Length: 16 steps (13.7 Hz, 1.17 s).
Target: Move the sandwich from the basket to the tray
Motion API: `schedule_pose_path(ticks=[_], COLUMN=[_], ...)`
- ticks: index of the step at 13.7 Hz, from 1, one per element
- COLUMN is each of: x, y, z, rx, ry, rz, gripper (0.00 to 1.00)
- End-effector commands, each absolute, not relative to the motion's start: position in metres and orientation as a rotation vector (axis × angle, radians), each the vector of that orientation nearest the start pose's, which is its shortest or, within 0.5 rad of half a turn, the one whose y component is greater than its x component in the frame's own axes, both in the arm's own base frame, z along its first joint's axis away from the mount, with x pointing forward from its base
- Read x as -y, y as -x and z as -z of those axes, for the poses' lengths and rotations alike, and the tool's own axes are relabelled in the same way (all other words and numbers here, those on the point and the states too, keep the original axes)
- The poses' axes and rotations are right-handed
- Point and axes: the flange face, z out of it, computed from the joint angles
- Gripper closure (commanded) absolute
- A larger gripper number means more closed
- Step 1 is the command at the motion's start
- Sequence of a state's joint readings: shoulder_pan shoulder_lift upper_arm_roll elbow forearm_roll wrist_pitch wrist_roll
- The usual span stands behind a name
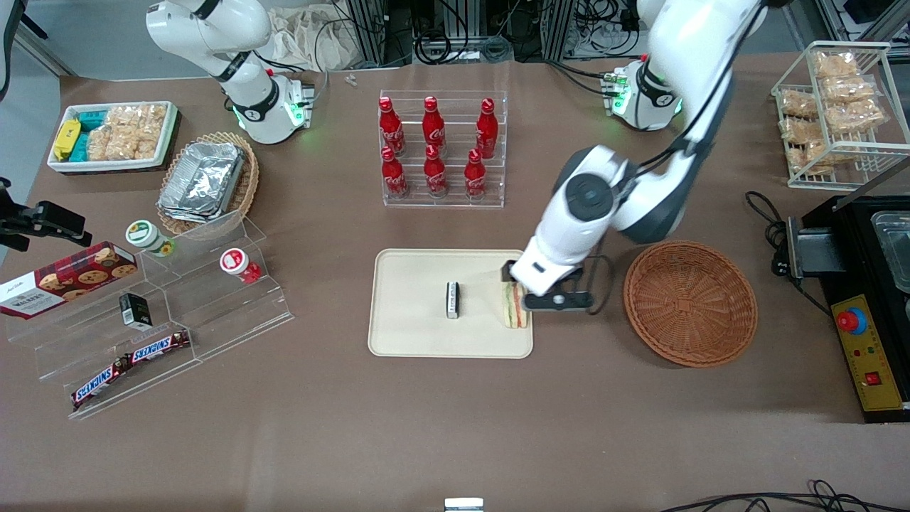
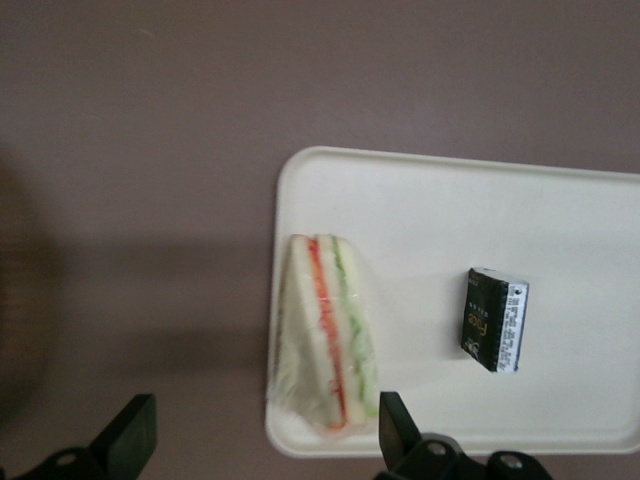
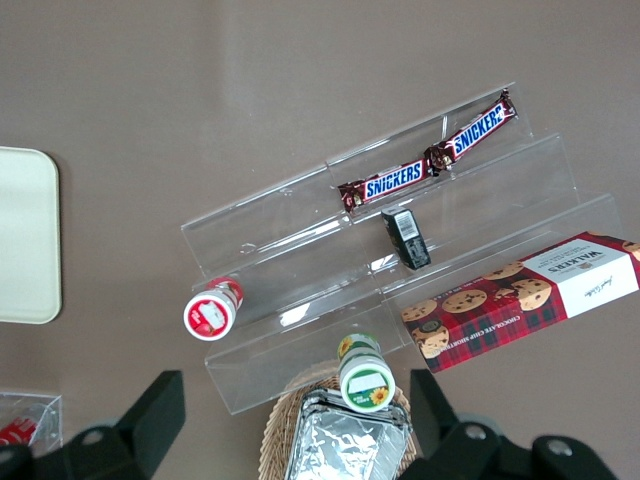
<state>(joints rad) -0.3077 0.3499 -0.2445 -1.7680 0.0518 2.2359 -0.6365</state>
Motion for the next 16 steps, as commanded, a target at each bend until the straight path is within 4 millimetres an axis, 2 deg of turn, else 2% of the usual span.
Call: schedule_pose_path(ticks=[1,4,5,7,9,12,14,16], x=[0.278,0.220,0.203,0.154,0.126,0.080,0.063,0.061], y=[-0.565,-0.566,-0.564,-0.556,-0.537,-0.497,-0.481,-0.487], z=[-0.453,-0.513,-0.531,-0.564,-0.597,-0.639,-0.653,-0.657], rx=[0.256,0.324,0.300,0.227,0.132,0.179,0.197,0.195], ry=[3.214,3.233,3.240,3.244,3.236,3.194,3.134,3.120], rz=[0.189,0.213,0.180,0.068,-0.018,-0.067,-0.088,-0.074], gripper=[0.00,0.00,0.00,0.00,0.00,0.00,0.00,0.00])
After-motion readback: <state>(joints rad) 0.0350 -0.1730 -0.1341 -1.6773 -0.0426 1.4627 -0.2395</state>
